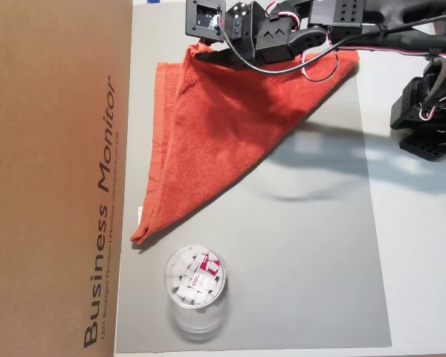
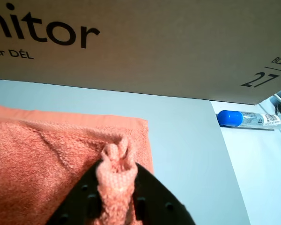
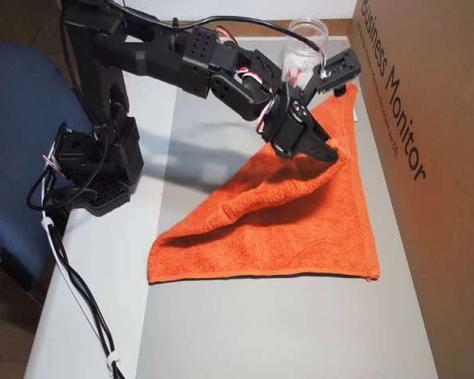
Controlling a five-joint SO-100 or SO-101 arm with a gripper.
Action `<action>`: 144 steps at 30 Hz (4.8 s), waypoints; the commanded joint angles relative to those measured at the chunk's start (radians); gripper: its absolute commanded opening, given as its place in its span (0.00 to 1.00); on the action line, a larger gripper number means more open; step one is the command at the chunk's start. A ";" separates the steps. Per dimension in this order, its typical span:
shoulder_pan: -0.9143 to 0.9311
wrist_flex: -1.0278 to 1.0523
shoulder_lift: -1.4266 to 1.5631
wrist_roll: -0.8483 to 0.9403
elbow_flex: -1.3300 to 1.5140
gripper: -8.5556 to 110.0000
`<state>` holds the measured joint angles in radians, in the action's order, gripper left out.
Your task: Fold the blanket.
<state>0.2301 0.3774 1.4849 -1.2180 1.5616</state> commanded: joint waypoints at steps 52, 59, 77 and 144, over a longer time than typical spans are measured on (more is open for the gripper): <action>0.135 -0.448 -0.738 -0.020 -0.551 0.08; 0.133 -0.449 -0.758 -0.117 -0.551 0.20; 0.127 -0.428 -0.650 -0.149 -0.491 0.24; 0.505 0.198 1.154 -1.250 1.063 0.24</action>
<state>0.7010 0.5630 2.5587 -2.4590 2.6078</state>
